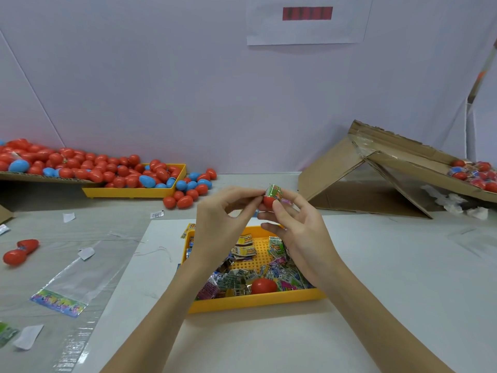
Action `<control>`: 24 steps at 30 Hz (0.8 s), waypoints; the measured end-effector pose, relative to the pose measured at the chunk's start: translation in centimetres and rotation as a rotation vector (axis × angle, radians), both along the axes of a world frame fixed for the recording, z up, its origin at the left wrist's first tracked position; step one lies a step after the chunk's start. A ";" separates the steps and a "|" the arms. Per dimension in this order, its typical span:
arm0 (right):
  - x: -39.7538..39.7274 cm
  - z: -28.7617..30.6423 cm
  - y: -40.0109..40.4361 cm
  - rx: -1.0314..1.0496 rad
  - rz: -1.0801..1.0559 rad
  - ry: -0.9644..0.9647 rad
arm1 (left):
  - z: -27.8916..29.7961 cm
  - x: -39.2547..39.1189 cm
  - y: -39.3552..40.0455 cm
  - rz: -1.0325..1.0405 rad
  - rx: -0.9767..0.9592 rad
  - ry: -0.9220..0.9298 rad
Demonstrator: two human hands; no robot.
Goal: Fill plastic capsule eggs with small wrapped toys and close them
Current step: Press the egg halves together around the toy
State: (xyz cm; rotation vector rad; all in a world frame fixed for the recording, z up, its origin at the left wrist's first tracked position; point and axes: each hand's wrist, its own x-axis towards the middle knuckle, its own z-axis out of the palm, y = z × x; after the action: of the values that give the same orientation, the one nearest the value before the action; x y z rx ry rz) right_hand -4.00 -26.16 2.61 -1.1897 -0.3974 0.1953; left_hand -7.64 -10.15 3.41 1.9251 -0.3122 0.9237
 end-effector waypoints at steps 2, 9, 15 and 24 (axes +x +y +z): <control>-0.1 -0.1 0.1 -0.023 -0.009 -0.022 | 0.0 0.0 0.0 0.111 0.196 -0.114; -0.3 -0.5 0.4 -0.079 -0.068 -0.073 | -0.2 -0.6 -1.0 0.258 0.255 -0.159; -0.4 -0.6 0.5 -0.074 -0.077 -0.059 | -0.1 -0.8 -0.9 0.274 0.353 -0.165; -0.1 -0.1 -0.1 -0.086 -0.083 -0.071 | 0.4 -0.4 -1.6 0.016 0.087 0.017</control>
State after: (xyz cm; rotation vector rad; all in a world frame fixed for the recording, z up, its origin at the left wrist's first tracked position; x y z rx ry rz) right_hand -4.08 -26.23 2.50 -1.2979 -0.4035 0.0992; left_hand -8.07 -11.76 3.81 2.0162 -0.3327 0.9171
